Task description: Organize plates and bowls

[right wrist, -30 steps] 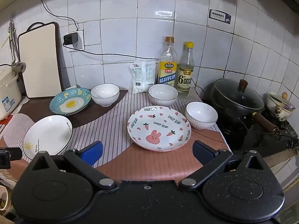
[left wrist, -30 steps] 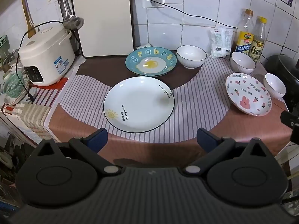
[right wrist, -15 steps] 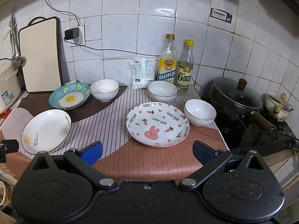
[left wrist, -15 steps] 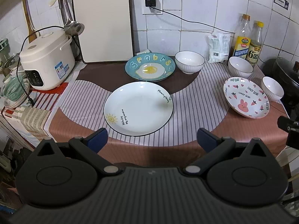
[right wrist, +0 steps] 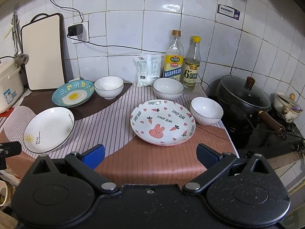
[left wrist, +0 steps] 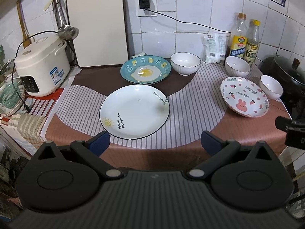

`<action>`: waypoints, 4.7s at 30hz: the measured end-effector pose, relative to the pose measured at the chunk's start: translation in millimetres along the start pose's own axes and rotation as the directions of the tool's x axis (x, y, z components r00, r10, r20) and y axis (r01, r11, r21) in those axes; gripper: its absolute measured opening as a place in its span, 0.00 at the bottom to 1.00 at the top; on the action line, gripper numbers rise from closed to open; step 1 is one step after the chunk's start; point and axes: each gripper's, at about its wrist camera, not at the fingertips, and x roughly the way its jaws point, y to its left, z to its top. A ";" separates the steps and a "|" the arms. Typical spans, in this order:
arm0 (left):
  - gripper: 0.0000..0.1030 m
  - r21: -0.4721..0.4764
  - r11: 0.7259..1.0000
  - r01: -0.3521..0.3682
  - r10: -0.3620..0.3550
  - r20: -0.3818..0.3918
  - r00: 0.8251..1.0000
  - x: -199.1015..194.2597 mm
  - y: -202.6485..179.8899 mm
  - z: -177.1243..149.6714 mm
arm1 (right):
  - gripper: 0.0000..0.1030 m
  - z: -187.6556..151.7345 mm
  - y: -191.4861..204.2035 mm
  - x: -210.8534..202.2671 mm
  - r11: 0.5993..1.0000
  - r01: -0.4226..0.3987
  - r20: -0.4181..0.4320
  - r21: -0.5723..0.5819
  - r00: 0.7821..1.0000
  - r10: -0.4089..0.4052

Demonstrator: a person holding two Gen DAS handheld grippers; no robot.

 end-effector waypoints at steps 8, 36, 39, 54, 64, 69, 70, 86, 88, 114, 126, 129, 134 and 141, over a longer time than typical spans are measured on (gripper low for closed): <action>1.00 0.006 1.000 0.007 -0.007 -0.010 1.000 0.4 -2.3 -1.3 | 1.00 -1.1 -0.9 1.2 1.000 0.001 -0.001 0.000 1.000 -0.001; 1.00 -0.002 1.000 0.031 -0.031 -0.032 0.999 13.8 7.4 -1.2 | 1.00 -2.5 -0.3 8.7 1.000 -0.029 -0.005 0.002 1.000 0.029; 1.00 -0.024 0.999 0.032 -0.032 0.001 0.999 16.2 21.1 6.2 | 1.00 1.1 0.8 10.5 0.996 -0.092 0.022 0.012 0.996 0.092; 0.96 -0.026 0.999 -0.047 0.045 -0.046 0.998 92.5 88.9 32.9 | 0.92 14.5 61.2 103.9 0.888 -0.459 0.071 0.019 0.887 0.457; 0.79 -0.124 0.990 -0.073 0.056 -0.137 0.989 180.8 146.7 21.2 | 0.80 -1.4 125.9 203.6 0.864 -0.501 -0.042 0.059 0.863 0.503; 0.64 -0.177 0.984 -0.024 -0.009 -0.183 0.983 208.8 160.8 13.1 | 0.47 -10.2 141.3 230.3 0.844 -0.526 -0.116 0.105 0.837 0.535; 0.61 -0.176 0.984 -0.020 -0.014 -0.193 0.981 212.6 161.4 11.9 | 0.42 -10.7 141.8 232.5 0.841 -0.527 -0.121 0.123 0.833 0.540; 0.25 -0.330 0.941 0.073 -0.143 -0.194 0.970 234.3 169.7 -0.2 | 0.18 -4.0 146.8 247.5 0.828 -0.509 -0.165 0.236 0.818 0.551; 0.25 -0.320 0.946 0.056 -0.123 -0.192 0.974 233.4 165.3 0.6 | 0.18 -4.5 147.5 246.4 0.828 -0.513 -0.163 0.227 0.818 0.551; 0.24 -0.081 0.982 0.171 -0.182 -0.147 0.972 197.8 42.1 28.7 | 0.19 -3.2 24.8 208.8 0.856 -0.472 -0.060 0.211 0.868 0.493; 0.24 -0.054 0.983 0.175 -0.182 -0.178 0.967 222.5 22.2 38.6 | 0.19 -3.0 10.3 229.6 0.873 -0.455 -0.068 0.178 0.879 0.472; 0.24 -0.072 0.982 0.172 -0.183 -0.200 0.963 232.9 24.0 35.8 | 0.19 -5.5 13.8 236.0 0.880 -0.446 -0.080 0.165 0.883 0.463; 0.24 -0.065 0.985 0.158 -0.169 -0.231 0.958 236.1 19.8 34.1 | 0.19 -10.3 13.9 240.1 0.885 -0.438 -0.068 0.159 0.889 0.452; 0.25 -0.109 0.984 0.138 -0.163 -0.268 0.949 241.5 21.4 32.3 | 0.20 -11.9 20.9 235.9 0.905 -0.413 -0.070 0.101 0.904 0.421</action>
